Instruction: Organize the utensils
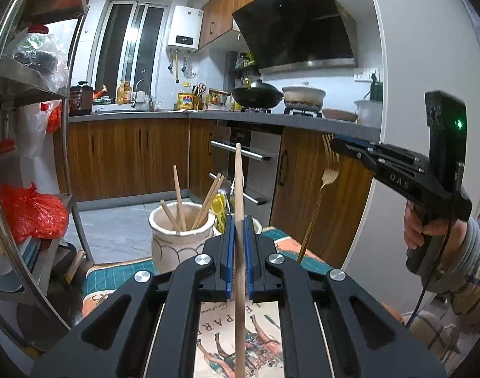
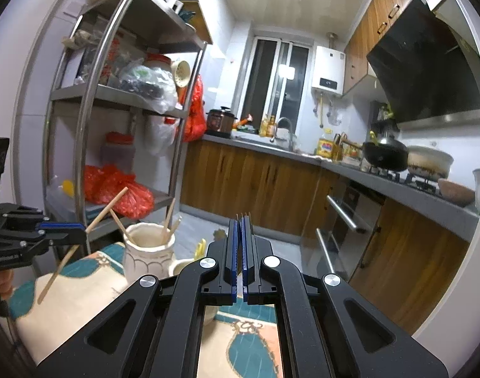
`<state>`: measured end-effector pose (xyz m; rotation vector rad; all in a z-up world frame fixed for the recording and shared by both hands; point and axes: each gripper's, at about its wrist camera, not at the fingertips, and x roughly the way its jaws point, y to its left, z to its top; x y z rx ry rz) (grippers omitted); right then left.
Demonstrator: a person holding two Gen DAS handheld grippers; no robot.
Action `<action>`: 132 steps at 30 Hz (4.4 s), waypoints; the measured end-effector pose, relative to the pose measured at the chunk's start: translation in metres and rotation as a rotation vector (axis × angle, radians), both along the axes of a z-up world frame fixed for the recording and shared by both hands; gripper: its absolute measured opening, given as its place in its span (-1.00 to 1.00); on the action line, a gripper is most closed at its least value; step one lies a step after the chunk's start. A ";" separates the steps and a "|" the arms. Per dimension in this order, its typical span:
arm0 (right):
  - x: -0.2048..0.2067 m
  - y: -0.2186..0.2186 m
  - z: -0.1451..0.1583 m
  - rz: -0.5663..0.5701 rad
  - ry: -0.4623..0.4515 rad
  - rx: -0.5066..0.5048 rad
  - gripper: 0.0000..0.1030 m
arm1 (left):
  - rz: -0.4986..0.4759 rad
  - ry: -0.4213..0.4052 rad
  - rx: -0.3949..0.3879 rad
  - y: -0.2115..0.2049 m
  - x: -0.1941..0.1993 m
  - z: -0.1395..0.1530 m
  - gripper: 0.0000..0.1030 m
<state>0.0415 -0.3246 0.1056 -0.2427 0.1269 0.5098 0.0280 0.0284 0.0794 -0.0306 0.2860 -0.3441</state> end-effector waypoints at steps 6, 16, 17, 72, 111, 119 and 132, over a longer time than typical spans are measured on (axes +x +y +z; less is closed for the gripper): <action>0.000 0.006 0.013 0.012 -0.016 -0.007 -0.94 | 0.010 -0.075 -0.030 0.014 0.008 0.028 -0.89; 0.010 0.027 0.044 0.032 -0.061 -0.012 -0.95 | 0.062 -0.177 -0.144 0.068 0.066 0.057 -0.89; 0.012 0.029 0.046 0.032 -0.065 -0.014 -0.95 | 0.074 -0.183 -0.162 0.073 0.074 0.056 -0.89; 0.113 0.035 -0.028 -0.098 0.171 0.044 -0.25 | 0.086 -0.020 -0.078 0.063 0.138 0.001 -0.86; 0.022 0.015 -0.108 -0.081 0.176 0.084 0.90 | 0.219 -0.012 0.069 0.014 0.030 -0.068 0.89; 0.022 0.016 -0.109 -0.076 0.186 0.086 0.90 | 0.216 0.002 0.064 0.016 0.030 -0.071 0.89; 0.023 0.011 -0.110 -0.081 0.192 0.105 0.90 | 0.220 0.005 0.076 0.013 0.032 -0.072 0.89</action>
